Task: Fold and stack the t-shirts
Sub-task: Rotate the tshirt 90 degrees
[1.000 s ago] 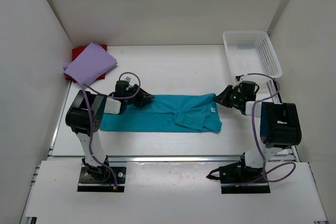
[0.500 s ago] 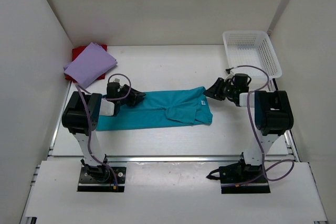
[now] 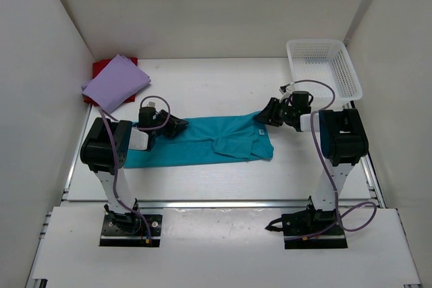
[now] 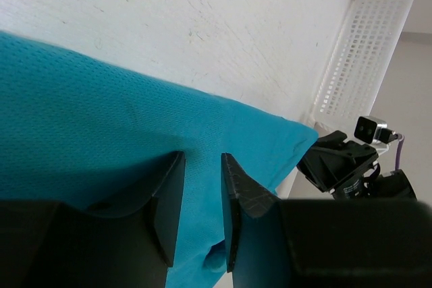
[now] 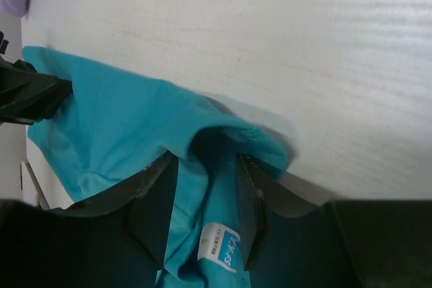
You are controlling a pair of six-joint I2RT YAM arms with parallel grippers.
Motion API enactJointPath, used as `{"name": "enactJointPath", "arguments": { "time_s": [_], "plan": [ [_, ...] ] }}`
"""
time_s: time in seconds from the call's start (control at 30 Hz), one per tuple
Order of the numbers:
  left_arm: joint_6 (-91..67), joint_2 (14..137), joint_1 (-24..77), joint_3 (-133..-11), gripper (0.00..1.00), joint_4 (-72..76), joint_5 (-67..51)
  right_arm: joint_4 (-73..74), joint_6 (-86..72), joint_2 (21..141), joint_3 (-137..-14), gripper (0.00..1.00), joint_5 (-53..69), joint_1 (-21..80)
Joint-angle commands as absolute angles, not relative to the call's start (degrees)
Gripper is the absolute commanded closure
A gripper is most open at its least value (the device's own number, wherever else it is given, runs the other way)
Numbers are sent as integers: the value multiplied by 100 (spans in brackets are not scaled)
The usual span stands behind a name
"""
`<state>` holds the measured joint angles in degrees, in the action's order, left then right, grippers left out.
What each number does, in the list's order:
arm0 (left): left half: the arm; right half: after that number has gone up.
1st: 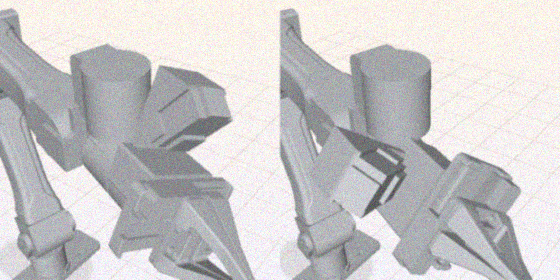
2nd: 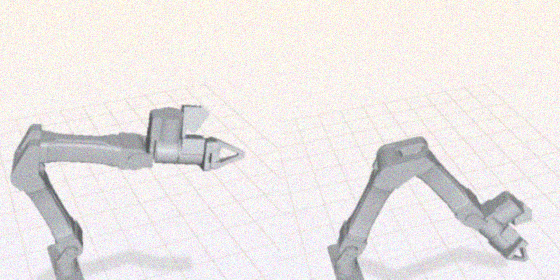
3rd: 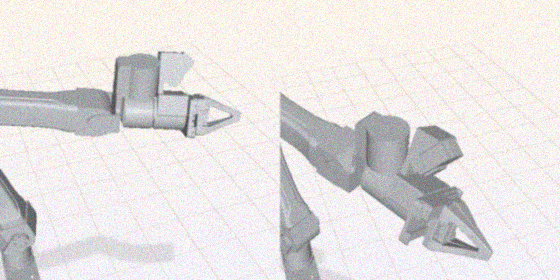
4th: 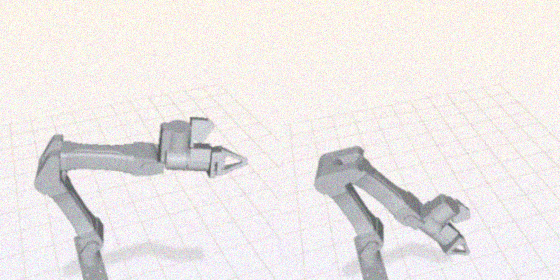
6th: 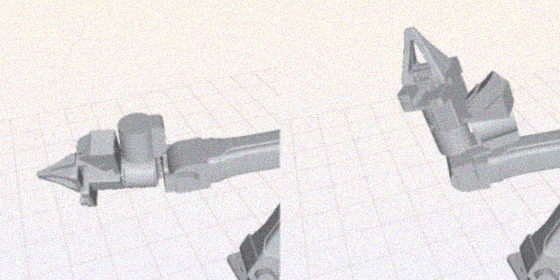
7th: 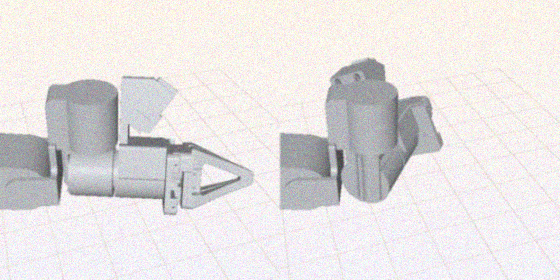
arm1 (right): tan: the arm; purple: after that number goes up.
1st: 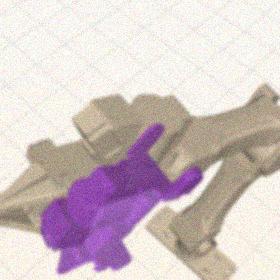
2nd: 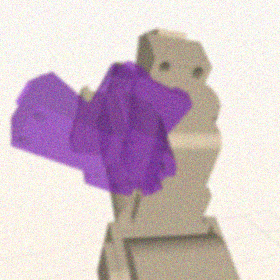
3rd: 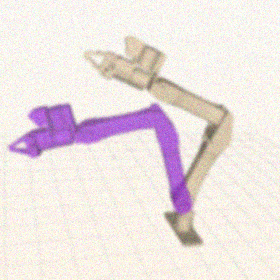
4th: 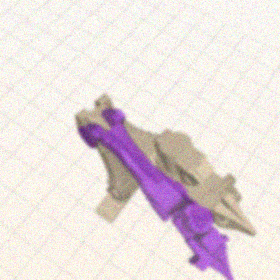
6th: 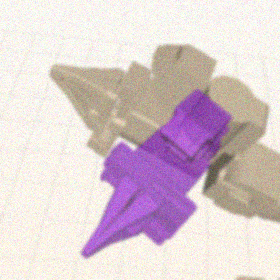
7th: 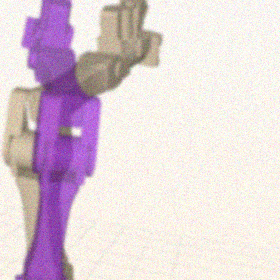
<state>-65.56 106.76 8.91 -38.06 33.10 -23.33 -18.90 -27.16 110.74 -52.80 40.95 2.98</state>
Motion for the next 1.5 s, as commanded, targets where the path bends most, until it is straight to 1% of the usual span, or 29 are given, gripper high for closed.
{"name": "enactJointPath", "arguments": {
  "time_s": [0.0, 0.07, 0.2, 0.3, 0.33, 0.37, 0.4, 0.43, 0.5, 0.67, 0.73, 0.8, 0.87, 0.93, 0.97, 1.0, 1.07, 1.13, 1.17, 1.2, 1.27, 1.33, 1.47],
  "plan": [
    [-6556, 10538, 888, -3744, 61, 3375, -2285, -2214, -2645, 11293, -5651, 62, 4121, 325],
    [-6565, 10538, 896, -3735, 62, 3375, -2294, -2450, -2785, 11390, -5669, 64, 4305, 325],
    [-6566, 10564, 888, -3735, 62, 3366, -2259, -3425, -3470, 11593, -5433, 75, 4833, 211],
    [-6557, 10555, 896, -3762, 62, 3375, -2224, -4085, -3980, 11707, -5300, 79, 5264, 124],
    [-6548, 10538, 870, -3762, 62, 3358, -2224, -4139, -3990, 11681, -5265, 83, 5343, 149],
    [-6600, 10582, 870, -3753, 63, 3366, -2258, -4061, -3990, 11594, -5239, 91, 5335, 132],
    [-6583, 10582, 853, -3753, 63, 3358, -2233, -3991, -3955, 11549, -5238, 97, 5274, 106],
    [-6574, 10565, 826, -3753, 63, 3375, -2206, -3738, -3833, 11418, -5177, 99, 5134, 71],
    [-6592, 10547, 800, -3753, 63, 3366, -2197, -3332, -3701, 11146, -5072, 100, 4896, 9],
    [-6653, 10555, 660, -3701, 66, 3383, -2021, -1902, -3227, 10381, -4755, 100, 3800, -211],
    [-6767, 10547, 624, -3648, 66, 3532, -1969, -1461, -3147, 10327, -4755, 100, 3630, -289],
    [-6776, 10582, 589, -3709, 66, 3472, -1987, -1398, -3103, 10484, -4798, 100, 3603, -351],
    [-6776, 10573, 633, -3735, 67, 3507, -1995, -1266, -3146, 10677, -4938, 99, 3630, -395],
    [-6776, 10573, 659, -3736, 65, 3472, -2004, -1152, -3103, 10828, -5053, 97, 3551, -343],
    [-6759, 10565, 633, -3718, 66, 3472, -1995, -1099, -3103, 10889, -5132, 98, 3533, -343],
    [-6776, 10512, 633, -3700, 66, 3472, -1995, -1046, -3085, 10924, -5194, 96, 3507, -334],
    [-6785, 10468, 607, -3665, 66, 3489, -2021, -967, -3077, 10855, -5203, 88, 3455, -273],
    [-6838, 10389, 563, -3612, 66, 3507, -2057, -880, -2989, 10609, -5186, 76, 3140, -185],
    [-6829, 10267, 597, -3604, 65, 3542, -2057, -853, -2919, 10400, -5177, 72, 3103, -106],
    [-6794, 10109, 615, -3595, 66, 3490, -2057, -766, -2874, 10197, -5116, 71, 2876, -79],
    [-6628, 9836, 659, -3604, 65, 3236, -1960, -677, -2787, 9801, -5063, 64, 2515, 148],
    [-6479, 9476, 747, -3577, 64, 2990, -1698, -537, -2707, 9345, -5045, 62, 2103, 360],
    [-6005, 8614, 922, -3551, 63, 2392, -1371, -317, -2470, 9027, -5010, 60, 1495, 842]
  ]
}}
